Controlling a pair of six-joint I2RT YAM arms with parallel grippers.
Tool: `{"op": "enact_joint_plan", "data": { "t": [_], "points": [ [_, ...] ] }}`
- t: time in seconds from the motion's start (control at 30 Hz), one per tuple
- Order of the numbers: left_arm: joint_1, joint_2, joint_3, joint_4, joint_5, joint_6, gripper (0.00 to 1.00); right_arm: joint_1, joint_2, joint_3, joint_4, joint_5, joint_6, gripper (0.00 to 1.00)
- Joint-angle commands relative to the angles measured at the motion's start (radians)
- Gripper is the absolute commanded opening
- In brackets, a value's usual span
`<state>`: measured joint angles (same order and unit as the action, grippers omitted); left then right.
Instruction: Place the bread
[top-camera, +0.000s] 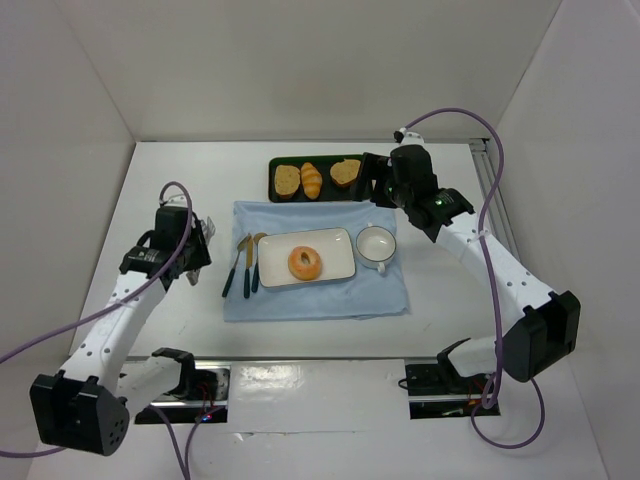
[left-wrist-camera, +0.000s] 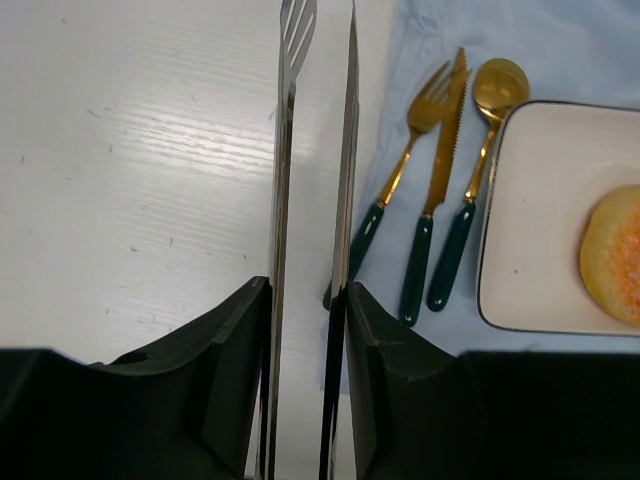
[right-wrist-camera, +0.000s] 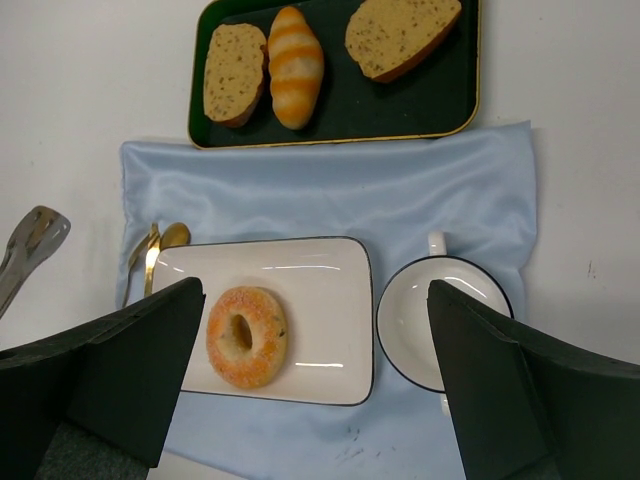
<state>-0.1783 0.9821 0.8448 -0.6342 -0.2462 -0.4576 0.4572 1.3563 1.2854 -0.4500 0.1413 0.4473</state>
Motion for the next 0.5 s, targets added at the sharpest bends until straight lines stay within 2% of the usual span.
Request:
{"op": "enact_joint_plan", "data": {
  "t": [0.0,0.1,0.47],
  "points": [
    [0.08,0.035,-0.006,0.12,0.068,0.076,0.47,-0.008,-0.039,0.009,0.024,0.004,-0.016,1.0],
    [0.151,0.081,-0.015,0.163,0.123,0.112,0.47,-0.008,-0.029,0.018,0.024,0.004,-0.016,1.0],
    [0.218,0.283,0.068,0.231,0.137,0.102,0.46,-0.017,-0.002,0.028,0.025,-0.005,-0.025,1.0]
  ]
}}
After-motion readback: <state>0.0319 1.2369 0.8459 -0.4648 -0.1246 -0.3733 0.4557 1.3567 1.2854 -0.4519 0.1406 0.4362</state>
